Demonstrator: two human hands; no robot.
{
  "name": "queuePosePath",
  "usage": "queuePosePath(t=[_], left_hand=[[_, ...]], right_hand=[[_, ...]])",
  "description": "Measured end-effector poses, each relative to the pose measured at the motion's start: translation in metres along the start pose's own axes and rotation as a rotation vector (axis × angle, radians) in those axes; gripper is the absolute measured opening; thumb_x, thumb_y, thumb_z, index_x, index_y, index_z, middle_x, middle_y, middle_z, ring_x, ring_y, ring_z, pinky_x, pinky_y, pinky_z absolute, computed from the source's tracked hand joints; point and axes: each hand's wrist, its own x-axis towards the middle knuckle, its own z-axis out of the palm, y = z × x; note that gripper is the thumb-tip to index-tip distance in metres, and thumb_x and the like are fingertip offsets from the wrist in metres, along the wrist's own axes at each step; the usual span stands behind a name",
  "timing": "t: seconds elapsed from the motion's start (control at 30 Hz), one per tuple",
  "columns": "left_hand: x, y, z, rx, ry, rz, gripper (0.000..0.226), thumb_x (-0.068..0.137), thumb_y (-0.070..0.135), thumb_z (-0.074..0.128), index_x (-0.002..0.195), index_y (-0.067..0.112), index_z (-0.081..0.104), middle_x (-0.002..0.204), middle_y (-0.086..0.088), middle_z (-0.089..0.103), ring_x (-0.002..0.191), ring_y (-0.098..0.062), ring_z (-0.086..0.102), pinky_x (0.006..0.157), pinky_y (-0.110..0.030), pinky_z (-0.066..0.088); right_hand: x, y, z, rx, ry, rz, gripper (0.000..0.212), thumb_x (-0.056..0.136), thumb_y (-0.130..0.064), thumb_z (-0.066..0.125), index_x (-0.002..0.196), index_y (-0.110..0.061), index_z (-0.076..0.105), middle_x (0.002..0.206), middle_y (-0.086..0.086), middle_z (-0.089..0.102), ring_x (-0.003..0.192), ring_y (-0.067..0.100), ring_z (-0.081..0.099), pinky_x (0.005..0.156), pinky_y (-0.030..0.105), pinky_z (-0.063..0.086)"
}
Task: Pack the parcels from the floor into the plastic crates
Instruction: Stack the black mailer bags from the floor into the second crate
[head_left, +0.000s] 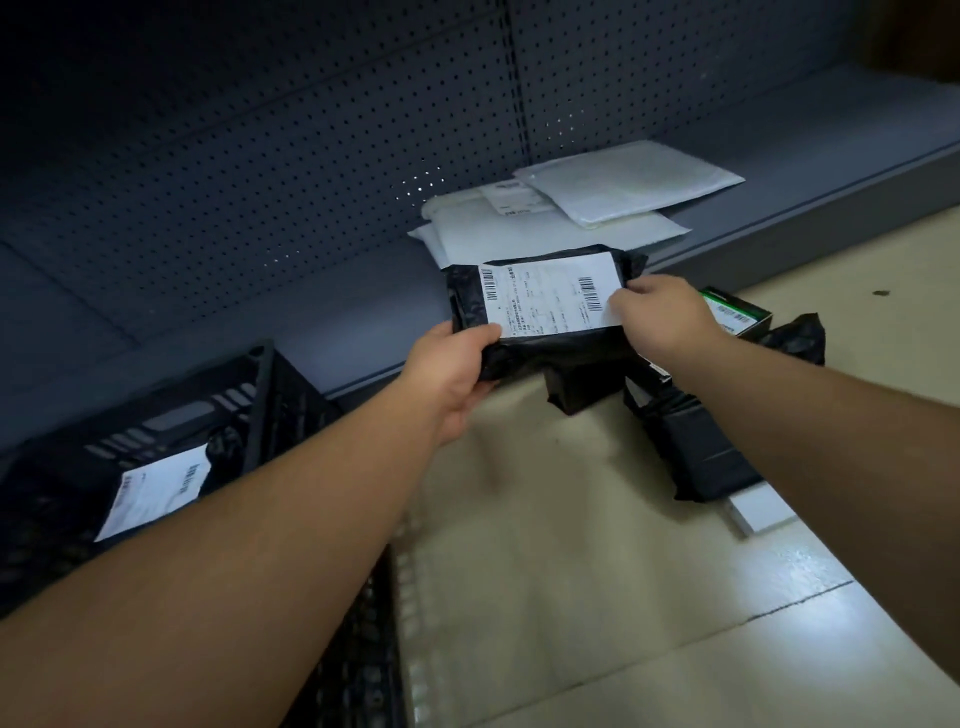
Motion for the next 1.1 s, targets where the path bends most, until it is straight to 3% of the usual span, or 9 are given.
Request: queuePosePath(t=[0.07, 0.2, 0.4, 0.57, 0.7, 0.77, 0.83, 0.93, 1.1], left_hand=[[-0.005, 0.008, -0.014, -0.029, 0.020, -0.010, 0.010, 0.098, 0.004, 0.062, 0.100, 0.012, 0.068, 0.090, -0.002, 0.075, 0.077, -0.013, 0.071, 0.070, -0.028, 0.061], [-0.011, 0.022, -0.047, 0.088, 0.079, 0.052, 0.009, 0.098, 0.010, 0.062, 0.102, 0.015, 0.069, 0.096, 0.000, 0.074, 0.082, -0.013, 0.068, 0.086, -0.031, 0.059], [-0.015, 0.042, -0.118, 0.287, 0.129, 0.114, 0.016, 0.093, 0.016, 0.068, 0.106, 0.013, 0.077, 0.104, -0.002, 0.079, 0.096, -0.019, 0.074, 0.092, -0.034, 0.058], [-0.028, 0.047, -0.180, 0.286, 0.105, 0.119, 0.021, 0.095, 0.011, 0.067, 0.114, 0.008, 0.075, 0.107, -0.003, 0.079, 0.099, -0.021, 0.075, 0.100, -0.039, 0.056], [-0.046, 0.047, -0.225, 0.325, 0.125, 0.179, 0.025, 0.094, 0.016, 0.069, 0.119, 0.015, 0.072, 0.109, -0.001, 0.078, 0.100, -0.021, 0.075, 0.098, -0.043, 0.057], [-0.053, 0.044, -0.247, 0.370, 0.132, 0.231, 0.033, 0.088, 0.024, 0.076, 0.121, 0.018, 0.071, 0.111, 0.002, 0.078, 0.100, -0.020, 0.075, 0.097, -0.045, 0.057], [-0.059, 0.040, -0.268, 0.417, 0.129, 0.262, 0.051, 0.079, 0.033, 0.083, 0.127, 0.022, 0.068, 0.114, 0.007, 0.077, 0.103, -0.014, 0.074, 0.099, -0.042, 0.056], [-0.067, 0.032, -0.296, 0.553, 0.171, 0.327, 0.062, 0.079, 0.033, 0.086, 0.135, 0.027, 0.061, 0.117, 0.014, 0.074, 0.105, -0.005, 0.071, 0.102, -0.034, 0.053], [-0.079, 0.023, -0.333, 0.793, 0.236, 0.378, 0.073, 0.079, 0.037, 0.086, 0.143, 0.036, 0.051, 0.109, 0.023, 0.072, 0.100, 0.007, 0.065, 0.090, -0.015, 0.049]], right_hand=[[-0.006, -0.013, 0.006, 0.134, -0.003, 0.047, 0.028, 0.086, -0.025, 0.054, 0.095, -0.007, 0.074, 0.097, 0.010, 0.074, 0.095, 0.032, 0.068, 0.088, 0.045, 0.056], [-0.020, -0.040, 0.028, 0.293, 0.003, 0.087, 0.020, 0.086, -0.016, 0.058, 0.093, -0.006, 0.074, 0.102, 0.013, 0.075, 0.091, 0.032, 0.071, 0.085, 0.042, 0.058], [-0.043, -0.080, 0.068, 0.405, -0.052, 0.019, 0.028, 0.092, -0.010, 0.062, 0.067, -0.022, 0.064, 0.074, -0.011, 0.067, 0.074, 0.011, 0.063, 0.077, 0.028, 0.054], [-0.067, -0.110, 0.108, 0.357, -0.085, -0.036, 0.008, 0.083, -0.016, 0.066, 0.078, -0.017, 0.072, 0.089, 0.001, 0.075, 0.098, 0.028, 0.071, 0.092, 0.043, 0.058], [-0.091, -0.130, 0.133, 0.346, -0.103, -0.103, 0.031, 0.091, -0.019, 0.064, 0.120, -0.028, 0.066, 0.094, -0.016, 0.062, 0.090, 0.012, 0.062, 0.075, 0.024, 0.051], [-0.103, -0.137, 0.147, 0.322, -0.127, -0.157, 0.035, 0.093, -0.019, 0.063, 0.127, -0.026, 0.064, 0.096, -0.015, 0.061, 0.097, 0.014, 0.062, 0.079, 0.025, 0.047], [-0.114, -0.143, 0.161, 0.279, -0.155, -0.179, 0.026, 0.093, -0.019, 0.062, 0.116, -0.028, 0.068, 0.093, -0.014, 0.064, 0.099, 0.017, 0.065, 0.084, 0.029, 0.051], [-0.128, -0.151, 0.181, 0.190, -0.174, -0.236, 0.018, 0.090, -0.019, 0.061, 0.080, -0.035, 0.063, 0.089, -0.010, 0.071, 0.094, 0.021, 0.069, 0.089, 0.039, 0.057], [-0.143, -0.167, 0.208, 0.132, -0.219, -0.298, 0.015, 0.092, -0.021, 0.061, 0.086, -0.033, 0.068, 0.075, -0.017, 0.067, 0.076, 0.013, 0.063, 0.070, 0.030, 0.051]])
